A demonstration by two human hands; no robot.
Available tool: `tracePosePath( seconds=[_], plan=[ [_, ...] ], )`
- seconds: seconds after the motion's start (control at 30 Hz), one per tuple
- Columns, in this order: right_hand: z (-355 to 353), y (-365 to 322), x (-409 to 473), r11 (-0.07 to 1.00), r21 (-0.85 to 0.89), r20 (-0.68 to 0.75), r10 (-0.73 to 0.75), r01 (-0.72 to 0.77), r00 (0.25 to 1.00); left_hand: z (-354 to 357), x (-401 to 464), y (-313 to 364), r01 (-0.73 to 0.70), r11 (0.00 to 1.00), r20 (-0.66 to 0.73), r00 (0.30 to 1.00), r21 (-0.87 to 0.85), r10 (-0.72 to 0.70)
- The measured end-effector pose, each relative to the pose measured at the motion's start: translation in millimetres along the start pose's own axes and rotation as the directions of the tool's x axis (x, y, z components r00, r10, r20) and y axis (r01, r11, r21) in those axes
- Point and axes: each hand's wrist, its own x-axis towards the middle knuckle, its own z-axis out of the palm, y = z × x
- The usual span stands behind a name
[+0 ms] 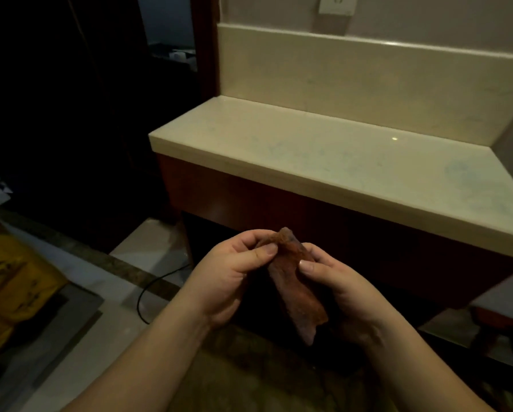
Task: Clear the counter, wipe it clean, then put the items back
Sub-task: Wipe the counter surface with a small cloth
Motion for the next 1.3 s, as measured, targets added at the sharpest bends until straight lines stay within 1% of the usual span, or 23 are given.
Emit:
tracePosePath(
  seconds=[0.07,0.17,0.27,0.3,0.47,0.57,0.63,0.7,0.73,0.8,0.87,0.9,0.97,1.0,1.07,1.1,1.13,1.2,1.23,1.3],
  plan=[
    [11.9,-4.7,13.4,0.999,0.032,0.044,0.001,-0.002,0.999,-13.2,2.0,17.6,-0.047,0.998,0.041,0.998,0.041,0.046],
    [24.6,-16.4,29.6,0.999,0.033,0.106,0.025,-0.029,0.994,-27.2,8.4,40.0,-0.100,0.992,0.090,0.992,0.081,0.093],
    [31.6,-32.7,43.3,0.998,0.036,0.243,0.032,-0.042,0.969,-36.3,19.1,54.0,-0.138,0.986,0.150,0.981,0.098,0.122],
    [32.5,-38.5,47.6,0.999,0.026,0.265,0.022,-0.030,0.964,-38.6,24.2,57.0,-0.159,0.983,0.161,0.977,0.097,0.142],
    [33.9,-67.6,89.3,0.979,-0.203,0.141,0.002,0.027,0.990,-58.1,54.2,78.4,-0.281,0.956,0.145,0.953,0.091,0.266],
    [38.1,-90.2,119.4,0.943,-0.327,0.134,-0.015,0.059,0.991,-71.9,71.6,94.8,-0.291,0.950,0.117,0.954,0.117,0.277],
    [40.1,-106.5,142.1,0.902,-0.419,0.122,-0.051,0.098,0.991,-82.9,89.1,106.8,-0.306,0.934,0.080,0.952,0.183,0.296],
    [40.6,-123.5,168.4,0.820,-0.551,0.127,-0.105,0.158,0.986,-95.8,112.5,118.4,-0.314,0.899,0.026,0.946,0.305,0.322],
    [39.8,-133.5,183.9,0.749,-0.636,0.136,-0.127,0.185,0.983,-102.9,126.3,124.5,-0.310,0.866,-0.012,0.940,0.392,0.342],
    [35.5,-157.5,219.0,0.529,-0.823,0.133,-0.169,0.204,0.977,-116.0,156.1,138.2,-0.280,0.784,-0.087,0.918,0.554,0.388],
    [28.2,-183.1,258.1,0.291,-0.940,0.119,-0.208,0.177,0.971,-127.3,184.3,153.6,-0.240,0.720,-0.143,0.893,0.651,0.426],
    [22.5,-195.0,279.7,0.186,-0.968,0.121,-0.237,0.167,0.964,-132.6,197.6,161.9,-0.210,0.696,-0.180,0.879,0.687,0.443],
    [8.6,-214.1,325.3,0.014,-0.989,0.137,-0.329,0.150,0.934,-146.2,222.9,177.3,-0.107,0.628,-0.274,0.834,0.771,0.479],
    [-0.6,-221.3,350.0,-0.059,-0.990,0.143,-0.367,0.131,0.919,-155.2,234.5,183.3,-0.049,0.582,-0.312,0.805,0.812,0.504],
    [-22.1,-229.3,400.4,-0.189,-0.978,0.160,-0.394,0.091,0.905,-173.7,254.5,192.7,0.052,0.488,-0.352,0.758,0.871,0.548],
    [-33.5,-229.2,424.1,-0.232,-0.970,0.162,-0.387,0.075,0.908,-184.6,262.7,195.3,0.103,0.441,-0.366,0.739,0.891,0.566],
    [-42.7,-227.1,444.7,-0.252,-0.966,0.156,-0.376,0.062,0.914,-196.2,269.5,197.3,0.156,0.390,-0.376,0.716,0.907,0.588],
    [-56.4,-217.8,477.9,-0.266,-0.963,0.147,-0.372,0.047,0.917,-217.9,279.1,200.7,0.260,0.296,-0.391,0.683,0.919,0.616],
    [-59.6,-211.6,488.5,-0.266,-0.963,0.151,-0.384,0.047,0.911,-226.3,281.4,201.3,0.294,0.273,-0.402,0.680,0.916,0.613],
    [-58.4,-204.5,499.1,-0.267,-0.961,0.177,-0.417,0.067,0.891,-239.5,289.5,202.8,0.324,0.266,-0.419,0.697,0.908,0.581]
  ],
)
